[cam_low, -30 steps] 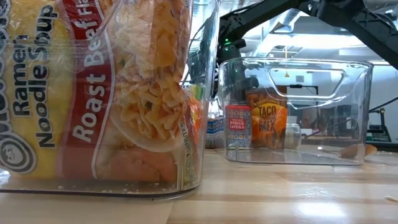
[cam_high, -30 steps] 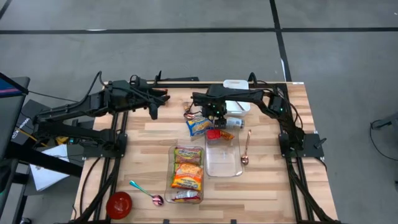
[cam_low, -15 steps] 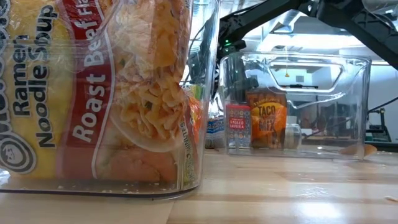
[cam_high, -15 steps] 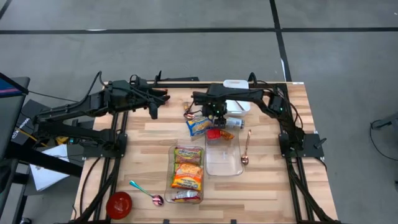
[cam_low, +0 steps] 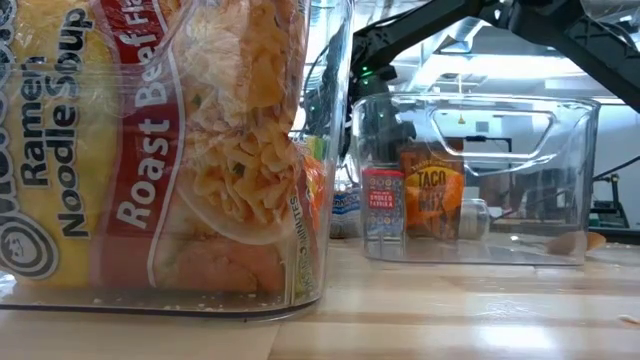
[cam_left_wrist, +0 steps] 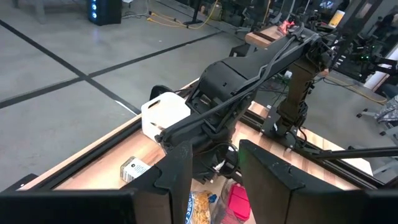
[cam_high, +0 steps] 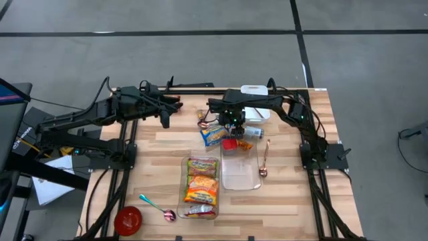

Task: Pick & Place Food Item
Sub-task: Put the gold seasoning bottle into the right transparent bin

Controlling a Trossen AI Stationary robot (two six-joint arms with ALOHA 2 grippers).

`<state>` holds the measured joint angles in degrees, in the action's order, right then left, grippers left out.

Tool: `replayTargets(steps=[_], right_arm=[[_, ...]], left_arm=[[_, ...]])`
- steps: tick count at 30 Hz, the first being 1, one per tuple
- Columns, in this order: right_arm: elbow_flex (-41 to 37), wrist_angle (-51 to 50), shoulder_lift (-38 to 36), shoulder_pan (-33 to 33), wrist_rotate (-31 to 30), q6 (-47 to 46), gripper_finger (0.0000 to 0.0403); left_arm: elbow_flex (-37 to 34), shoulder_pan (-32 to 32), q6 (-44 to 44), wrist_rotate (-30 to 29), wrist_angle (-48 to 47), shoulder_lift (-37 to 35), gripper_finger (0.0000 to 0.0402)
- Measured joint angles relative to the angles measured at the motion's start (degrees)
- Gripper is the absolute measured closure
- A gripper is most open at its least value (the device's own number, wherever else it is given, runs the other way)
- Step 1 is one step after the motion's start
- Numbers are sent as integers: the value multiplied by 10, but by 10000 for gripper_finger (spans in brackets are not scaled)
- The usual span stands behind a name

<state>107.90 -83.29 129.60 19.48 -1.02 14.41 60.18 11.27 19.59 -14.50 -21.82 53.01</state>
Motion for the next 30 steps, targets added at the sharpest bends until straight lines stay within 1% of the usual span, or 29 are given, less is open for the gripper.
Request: replayTargets(steps=[8, 12, 15, 23, 26, 30], right_arm=[[0, -5, 0, -1, 10, -5, 161], [0, -6, 0, -1, 10, -9, 179], [0, -10, 0, -3, 10, -10, 211], [-2, -7, -5, -8, 3, -12, 325], [-3, 14, -15, -8, 1, -18, 355], [-2, 34, -48, 0, 2, -31, 388]], left_arm=[[0, 0, 0, 0, 0, 0, 275], [0, 0, 0, 0, 0, 0, 275], [0, 0, 0, 0, 0, 0, 275], [0, 0, 4, 0, 0, 0, 275], [0, 0, 4, 0, 0, 0, 275], [0, 0, 4, 0, 0, 0, 275]])
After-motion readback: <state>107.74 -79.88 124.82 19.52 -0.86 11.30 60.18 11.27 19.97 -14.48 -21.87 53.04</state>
